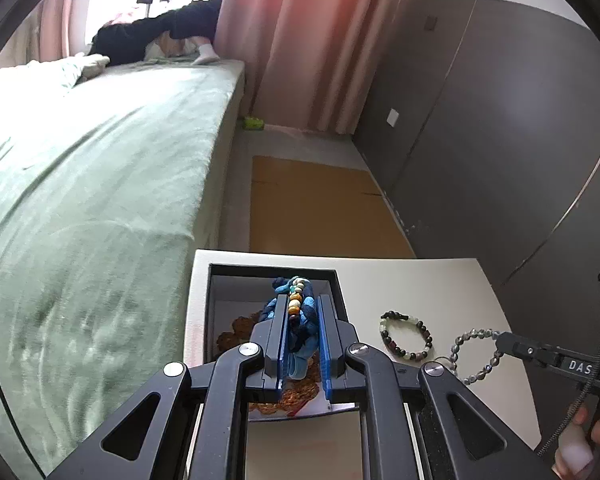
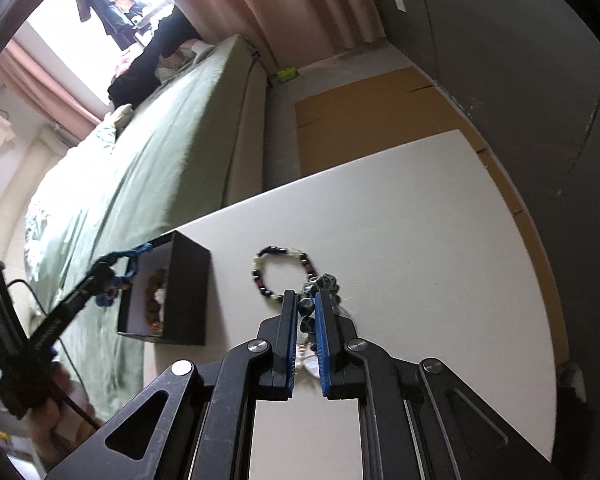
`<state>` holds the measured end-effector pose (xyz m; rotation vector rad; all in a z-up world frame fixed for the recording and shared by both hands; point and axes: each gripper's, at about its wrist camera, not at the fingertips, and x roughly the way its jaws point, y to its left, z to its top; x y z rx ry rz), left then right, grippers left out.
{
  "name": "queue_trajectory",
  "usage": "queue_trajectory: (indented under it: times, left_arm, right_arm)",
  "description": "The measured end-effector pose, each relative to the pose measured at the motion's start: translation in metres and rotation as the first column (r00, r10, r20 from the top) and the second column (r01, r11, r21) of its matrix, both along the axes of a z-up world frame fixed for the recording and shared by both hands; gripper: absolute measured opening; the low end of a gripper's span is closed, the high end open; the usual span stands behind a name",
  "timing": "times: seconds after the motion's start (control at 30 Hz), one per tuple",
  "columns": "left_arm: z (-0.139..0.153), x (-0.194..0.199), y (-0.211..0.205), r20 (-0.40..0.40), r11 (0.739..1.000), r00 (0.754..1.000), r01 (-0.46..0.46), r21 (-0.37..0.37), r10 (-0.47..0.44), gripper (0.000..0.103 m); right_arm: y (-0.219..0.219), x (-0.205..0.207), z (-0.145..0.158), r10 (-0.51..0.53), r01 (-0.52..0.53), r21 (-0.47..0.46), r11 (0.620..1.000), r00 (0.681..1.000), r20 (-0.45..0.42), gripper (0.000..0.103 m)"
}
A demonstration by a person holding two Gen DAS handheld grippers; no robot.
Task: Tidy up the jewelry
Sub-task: 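Carry the blue bracelet over the box with the left gripper while the right gripper carries the grey bracelet there, then open the left gripper to drop the blue bracelet while the right gripper releases the grey bracelet into the box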
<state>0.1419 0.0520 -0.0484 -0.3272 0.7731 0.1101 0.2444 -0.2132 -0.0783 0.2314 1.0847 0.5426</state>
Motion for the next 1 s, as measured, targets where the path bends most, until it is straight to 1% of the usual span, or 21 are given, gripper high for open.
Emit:
queue_trajectory:
  times: [0.07, 0.13, 0.2, 0.23, 0.27, 0.33, 0.43, 0.57, 0.67, 0.8, 1.0]
  left_arm:
    - [-0.001, 0.002, 0.002, 0.01, 1.0, 1.0, 0.003, -0.027, -0.003, 0.014]
    - [-0.002, 0.005, 0.003, 0.004, 0.999, 1.0, 0.01, -0.05, -0.01, 0.018]
    - [-0.002, 0.007, 0.005, -0.008, 0.998, 1.0, 0.011, -0.065, -0.012, 0.032]
    - [-0.001, 0.005, 0.006, -0.002, 0.998, 1.0, 0.006, -0.069, -0.006, 0.049]
    - [0.001, 0.003, 0.009, 0.012, 0.997, 1.0, -0.004, -0.073, 0.004, 0.063]
    - [0.007, -0.004, 0.014, 0.049, 0.997, 0.998, -0.026, -0.078, 0.03, 0.069]
    - [0.012, -0.009, 0.022, 0.06, 0.995, 0.997, -0.046, -0.092, 0.052, 0.069]
    - [0.012, -0.014, 0.033, 0.055, 0.99, 0.995, -0.077, -0.115, 0.083, 0.069]
    - [0.015, -0.018, 0.04, 0.061, 0.989, 0.993, -0.089, -0.117, 0.097, 0.069]
    - [0.018, -0.025, 0.05, 0.067, 0.988, 0.991, -0.106, -0.115, 0.115, 0.069]
    - [0.02, -0.032, 0.07, 0.07, 0.981, 0.988, -0.126, -0.151, 0.138, 0.069]
  right_arm:
    - [0.004, 0.002, 0.0, 0.001, -0.001, 0.007, 1.0, 1.0, 0.001, 0.01]
    - [0.007, 0.003, -0.001, 0.001, -0.001, 0.021, 1.0, 1.0, -0.002, 0.01]
    - [0.01, 0.003, -0.001, 0.002, -0.002, 0.031, 1.0, 1.0, -0.001, 0.01]
    - [0.011, 0.003, -0.001, 0.002, -0.002, 0.038, 0.999, 1.0, 0.002, 0.01]
    - [0.013, 0.002, 0.0, 0.003, -0.003, 0.046, 0.999, 1.0, 0.004, 0.01]
    - [0.016, 0.001, 0.002, 0.009, -0.01, 0.064, 0.998, 1.0, 0.01, 0.01]
    - [0.021, -0.003, 0.008, 0.022, -0.024, 0.093, 0.995, 0.999, 0.031, 0.01]
    - [0.032, -0.01, 0.017, 0.038, -0.047, 0.154, 0.987, 0.997, 0.063, 0.01]
    - [0.044, -0.015, 0.023, 0.055, -0.071, 0.198, 0.978, 0.995, 0.086, 0.01]
    - [0.06, -0.019, 0.023, 0.077, -0.097, 0.231, 0.968, 0.992, 0.096, 0.01]
    - [0.091, -0.021, 0.025, 0.121, -0.15, 0.272, 0.95, 0.985, 0.119, 0.01]
